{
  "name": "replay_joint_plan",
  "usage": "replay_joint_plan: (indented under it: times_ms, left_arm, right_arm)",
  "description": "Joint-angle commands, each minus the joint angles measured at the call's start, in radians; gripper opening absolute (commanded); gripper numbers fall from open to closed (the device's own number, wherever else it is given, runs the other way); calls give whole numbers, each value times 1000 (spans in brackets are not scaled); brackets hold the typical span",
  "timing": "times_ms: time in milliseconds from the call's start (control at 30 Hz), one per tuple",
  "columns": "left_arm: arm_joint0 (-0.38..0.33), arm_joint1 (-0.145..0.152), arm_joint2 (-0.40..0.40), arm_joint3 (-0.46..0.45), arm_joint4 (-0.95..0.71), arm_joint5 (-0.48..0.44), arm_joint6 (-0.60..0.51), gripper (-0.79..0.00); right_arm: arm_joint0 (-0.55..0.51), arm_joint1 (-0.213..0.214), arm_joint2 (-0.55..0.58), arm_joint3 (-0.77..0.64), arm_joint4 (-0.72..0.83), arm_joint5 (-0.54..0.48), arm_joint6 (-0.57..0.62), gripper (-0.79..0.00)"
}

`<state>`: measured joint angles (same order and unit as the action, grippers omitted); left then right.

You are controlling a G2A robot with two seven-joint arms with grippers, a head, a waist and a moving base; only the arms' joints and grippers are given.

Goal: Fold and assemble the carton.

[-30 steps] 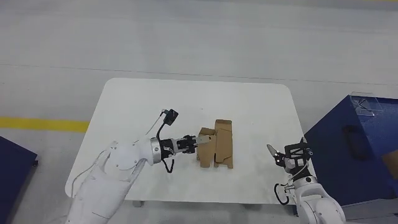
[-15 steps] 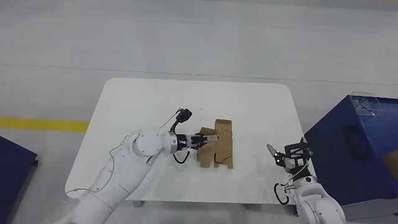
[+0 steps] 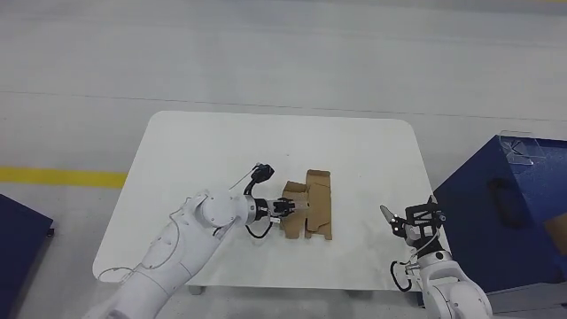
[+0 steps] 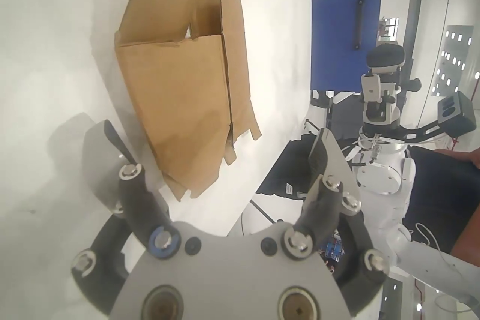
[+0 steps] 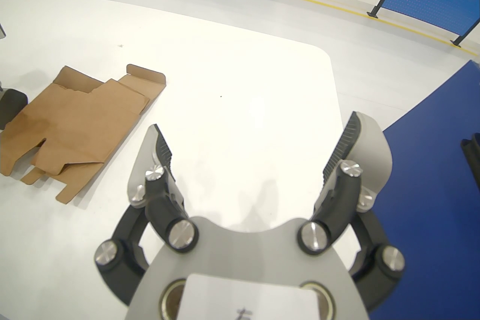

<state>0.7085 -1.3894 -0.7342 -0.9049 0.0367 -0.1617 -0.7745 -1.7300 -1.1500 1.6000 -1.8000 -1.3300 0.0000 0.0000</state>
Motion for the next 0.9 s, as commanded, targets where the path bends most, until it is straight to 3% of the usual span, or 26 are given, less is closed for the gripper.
replay_joint_plan:
  times_ms: [0, 33, 67, 167, 200, 233, 267, 433, 567, 700, 867]
  left_arm:
    - [-8, -10, 14, 25, 4, -1, 9, -228]
    - [-14, -16, 23, 39, 13, 1, 15, -274]
    - [-17, -21, 30, 51, 15, -3, 20, -400]
    - [-27, -36, 40, 99, -10, -18, 16, -465]
    - [-30, -41, 41, 114, -20, -26, 14, -542]
    - [-32, -46, 40, 129, -37, -36, 9, -720]
    - [-34, -50, 39, 144, -51, -44, 7, -785]
    - [-42, -60, 25, 171, -88, -132, 4, -785]
    - [-22, -34, -41, 92, -147, -232, -66, -785]
    - [61, 22, -158, -109, -189, -259, -162, -785]
    - [278, 104, -372, -480, -250, -234, -283, -785]
  right_arm:
    - [0, 0, 0, 0, 0, 0, 0, 0]
    - [0, 0, 0, 0, 0, 0, 0, 0]
    - [0, 0, 0, 0, 0, 0, 0, 0]
    - [0, 0, 0, 0, 0, 0, 0, 0]
    - [0, 0, 0, 0, 0, 0, 0, 0]
    - [0, 0, 0, 0, 0, 0, 0, 0]
    - [0, 0, 0, 0, 0, 0, 0, 0]
    - [0, 0, 0, 0, 0, 0, 0, 0]
    - [0, 0, 0, 0, 0, 0, 0, 0]
    - [0, 0, 0, 0, 0, 0, 0, 0]
    - [0, 0, 0, 0, 0, 0, 0, 0]
